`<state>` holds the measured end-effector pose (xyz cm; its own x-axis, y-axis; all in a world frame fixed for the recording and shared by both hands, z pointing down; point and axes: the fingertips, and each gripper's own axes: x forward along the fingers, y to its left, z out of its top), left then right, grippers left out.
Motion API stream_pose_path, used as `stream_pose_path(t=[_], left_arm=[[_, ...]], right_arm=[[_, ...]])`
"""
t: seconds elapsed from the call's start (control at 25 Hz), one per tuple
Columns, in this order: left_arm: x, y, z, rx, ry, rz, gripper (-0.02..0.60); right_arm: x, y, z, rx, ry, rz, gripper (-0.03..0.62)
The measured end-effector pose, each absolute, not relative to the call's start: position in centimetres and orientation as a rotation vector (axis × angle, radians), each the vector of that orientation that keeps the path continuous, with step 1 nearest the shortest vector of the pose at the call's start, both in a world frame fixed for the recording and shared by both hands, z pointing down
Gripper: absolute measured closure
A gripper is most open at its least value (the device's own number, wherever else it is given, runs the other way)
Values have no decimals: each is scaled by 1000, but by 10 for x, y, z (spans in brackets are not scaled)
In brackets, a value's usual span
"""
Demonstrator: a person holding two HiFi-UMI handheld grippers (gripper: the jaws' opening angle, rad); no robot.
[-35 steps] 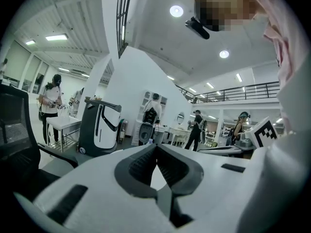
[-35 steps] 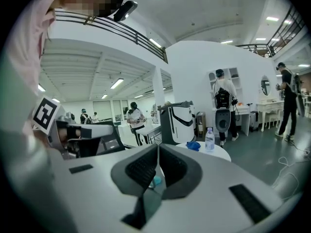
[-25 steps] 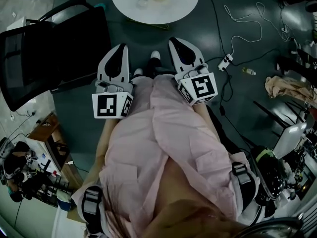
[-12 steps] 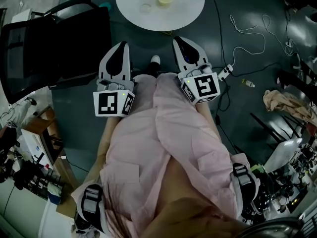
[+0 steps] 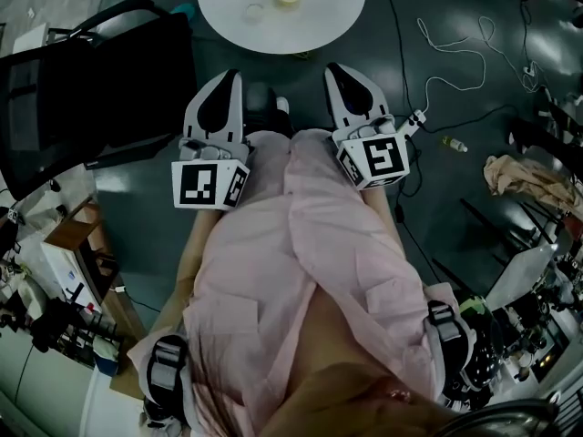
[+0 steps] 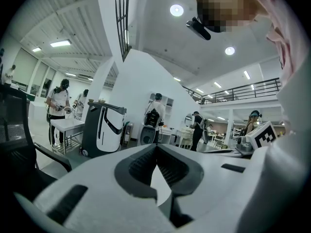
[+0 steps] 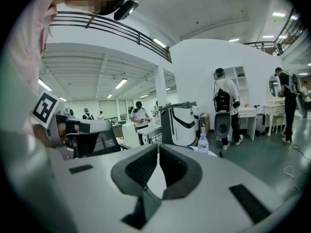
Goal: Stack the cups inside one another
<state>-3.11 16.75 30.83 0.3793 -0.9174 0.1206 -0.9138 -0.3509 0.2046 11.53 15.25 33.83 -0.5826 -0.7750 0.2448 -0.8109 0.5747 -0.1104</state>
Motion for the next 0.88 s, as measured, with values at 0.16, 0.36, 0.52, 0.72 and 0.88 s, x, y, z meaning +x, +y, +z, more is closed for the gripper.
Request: stream_pose_path(t=[0.16,0.36,0.52,0.72,0.88], left_arm=[[-26,165,309,2407,-1611,-17,566],[-23,162,314,2406,-1579,-4,566],[-29,158,317,2400,-1564,16,566],[-40,143,322,2380,-1562,36,565],[-55,121,326,2359,-1555,30,565]], right_arm=[[122,153,340,1360,-2618,334,562],[126,153,344,1387,-2601,364,562],[121,149,347,1397,-2591,402,562],[111,137,351,1385,-2572,421,562],[103,120,354,1394,-2537,438,562]])
